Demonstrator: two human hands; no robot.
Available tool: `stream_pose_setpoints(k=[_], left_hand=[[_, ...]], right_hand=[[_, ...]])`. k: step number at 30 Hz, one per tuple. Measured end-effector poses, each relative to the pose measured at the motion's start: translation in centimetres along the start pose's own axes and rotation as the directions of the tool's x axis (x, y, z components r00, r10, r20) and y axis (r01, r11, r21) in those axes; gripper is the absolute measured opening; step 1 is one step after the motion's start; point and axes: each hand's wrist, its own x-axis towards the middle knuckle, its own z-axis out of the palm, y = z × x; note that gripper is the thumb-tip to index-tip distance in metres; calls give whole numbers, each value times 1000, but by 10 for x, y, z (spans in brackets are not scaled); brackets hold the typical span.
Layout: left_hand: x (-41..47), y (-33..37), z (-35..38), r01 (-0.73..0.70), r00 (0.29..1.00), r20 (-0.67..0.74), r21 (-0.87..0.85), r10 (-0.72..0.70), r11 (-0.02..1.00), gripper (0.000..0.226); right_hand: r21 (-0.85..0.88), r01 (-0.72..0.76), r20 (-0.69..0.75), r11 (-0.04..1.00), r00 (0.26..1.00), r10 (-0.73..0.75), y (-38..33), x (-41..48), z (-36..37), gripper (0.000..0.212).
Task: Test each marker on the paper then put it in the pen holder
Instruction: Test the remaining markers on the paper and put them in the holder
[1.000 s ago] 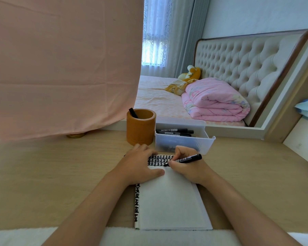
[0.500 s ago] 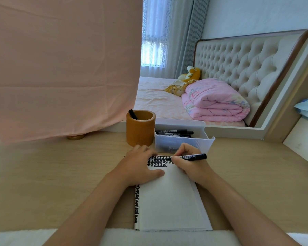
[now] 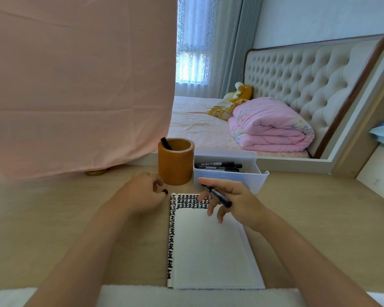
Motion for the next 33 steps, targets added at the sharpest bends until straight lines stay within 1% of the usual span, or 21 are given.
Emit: stream_pose_setpoints(k=[2,4,5,7,9,11,13,15,16,19,24,30,33], left_hand=[[0,-1,5,0,999,34,44,-1,999,25],[1,-3,8,-22,999,27,86,19,996,18],[1,-3,8,-30,999,17,90,28,996,13],[0,-4,6,-46,999,-19,49,47,998,8],[0,-1,2,-88,992,-93,-53,82,995,11],[-3,7,-1,-157,979,-156,-143,134,977,16],[-7,17,-1,-221,967,-176,-215,185,951,18],[-9,24,3,-269,957,-184,-254,226,929,19],[-9,27,5,-282,953,-185,-261,239,923,19],[-8,29,10,-295,951,-170,-270,256,916,18],[-8,32,11,-330,940,-184,-266,288,906,19],[-8,35,15,-359,932,-151,-257,330,897,18],[-9,39,16,-370,929,-121,-254,350,894,18]], right_hand=[[71,-51,23,996,998,50,-4,1,2,47],[76,-61,39,995,998,58,-5,0,2,42],[53,-50,39,997,998,48,-6,0,2,38],[-76,-18,-1,997,1000,18,-7,0,2,25],[-259,-6,-87,966,996,-17,-8,3,3,16],[-428,-24,-213,903,974,-75,-5,6,3,21],[-583,-47,-293,811,943,-156,-1,6,3,25],[-694,-48,-293,718,930,-221,3,5,2,25],[-725,-36,-281,688,927,-248,5,5,1,23],[-767,-15,-269,642,915,-299,8,6,0,22],[-787,-1,-266,617,903,-337,7,7,2,21],[-798,32,-229,601,907,-353,8,6,4,21],[-785,86,-181,613,915,-361,8,6,6,21]])
